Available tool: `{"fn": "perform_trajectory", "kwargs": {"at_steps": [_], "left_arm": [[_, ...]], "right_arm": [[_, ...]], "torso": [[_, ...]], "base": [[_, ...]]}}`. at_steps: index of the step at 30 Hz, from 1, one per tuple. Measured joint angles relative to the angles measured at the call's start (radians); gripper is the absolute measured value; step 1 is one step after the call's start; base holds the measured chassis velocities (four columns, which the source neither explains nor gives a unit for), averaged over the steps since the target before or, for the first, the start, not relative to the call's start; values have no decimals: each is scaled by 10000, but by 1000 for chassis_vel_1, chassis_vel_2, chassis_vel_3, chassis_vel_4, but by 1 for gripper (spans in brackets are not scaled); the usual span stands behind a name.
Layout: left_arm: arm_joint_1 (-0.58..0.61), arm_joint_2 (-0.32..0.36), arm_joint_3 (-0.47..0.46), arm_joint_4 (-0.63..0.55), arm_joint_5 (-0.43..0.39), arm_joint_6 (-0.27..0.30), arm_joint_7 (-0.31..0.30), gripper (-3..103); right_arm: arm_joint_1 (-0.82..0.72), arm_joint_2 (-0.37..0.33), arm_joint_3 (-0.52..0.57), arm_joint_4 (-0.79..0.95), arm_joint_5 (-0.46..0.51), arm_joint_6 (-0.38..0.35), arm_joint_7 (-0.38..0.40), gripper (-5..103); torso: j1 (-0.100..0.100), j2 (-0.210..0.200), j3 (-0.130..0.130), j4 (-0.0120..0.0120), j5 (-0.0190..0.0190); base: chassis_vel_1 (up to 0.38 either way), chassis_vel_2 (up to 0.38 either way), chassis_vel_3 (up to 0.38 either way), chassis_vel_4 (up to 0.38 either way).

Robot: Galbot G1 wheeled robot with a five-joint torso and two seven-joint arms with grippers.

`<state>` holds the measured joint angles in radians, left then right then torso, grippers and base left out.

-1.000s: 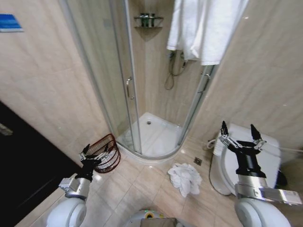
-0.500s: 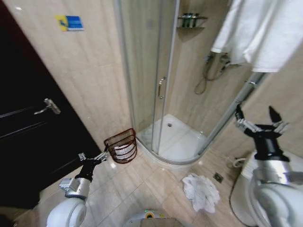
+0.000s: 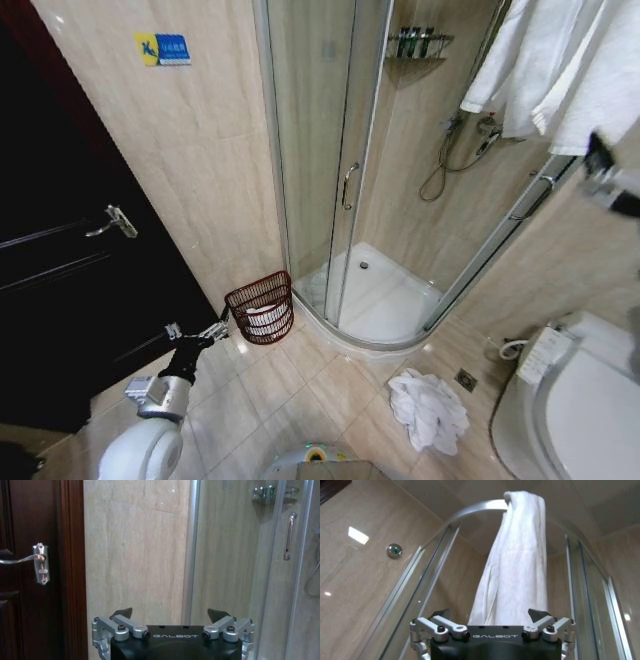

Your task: Discard the used towel into the hamper.

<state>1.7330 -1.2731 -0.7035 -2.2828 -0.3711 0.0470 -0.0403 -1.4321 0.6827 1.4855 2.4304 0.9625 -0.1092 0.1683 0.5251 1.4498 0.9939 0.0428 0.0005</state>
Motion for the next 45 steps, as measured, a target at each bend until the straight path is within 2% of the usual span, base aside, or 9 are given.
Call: {"fn": "perform_trajectory", "kwargs": {"at_steps": [3,4,7,8,13,22,26,35,45], "left_arm": [[0,1,0,0,0,0,0,98],[0,1,0,0,0,0,0,98],[0,0,1,0,0,0,0,98],[0,0,1,0,0,0,0,98],[0,0,0,0,0,0,0,98],[0,0,0,0,0,0,0,98],[0,-1,0,0,0,0,0,98],[0,-1,0,0,0,0,0,98],[0,0,0,0,0,0,0,98]], "right_arm": [[395,-1167,253,-852,186,15,91,100],[395,-1167,253,-852,186,15,91,100],[779,-2273,443,-1944,441,99,287,100],[779,-2273,443,-1944,441,99,287,100],[1084,-3424,652,-3451,1001,252,-592,100],[3382,-4911,-788,-4917,881,46,-843,100],[4014,-5986,-1065,-6049,1259,20,-867,100],[3953,-7268,-988,-6856,2491,106,-874,100],[3248,-8559,-827,-8446,3083,549,-1334,100]], "torso": [[0,0,0,-1,-2],[0,0,0,-1,-2],[0,0,0,0,-5],[0,0,0,0,-5],[0,0,0,-1,-2],[0,0,0,0,-6],[1,0,-1,-1,-4],[0,0,-1,0,-6],[0,0,-1,-1,-3]], "base": [[0,0,0,0],[0,0,0,0],[0,0,0,0],[0,0,0,0],[0,0,0,0],[0,0,0,0],[0,0,0,0],[0,0,0,0],[0,0,0,0]]}}
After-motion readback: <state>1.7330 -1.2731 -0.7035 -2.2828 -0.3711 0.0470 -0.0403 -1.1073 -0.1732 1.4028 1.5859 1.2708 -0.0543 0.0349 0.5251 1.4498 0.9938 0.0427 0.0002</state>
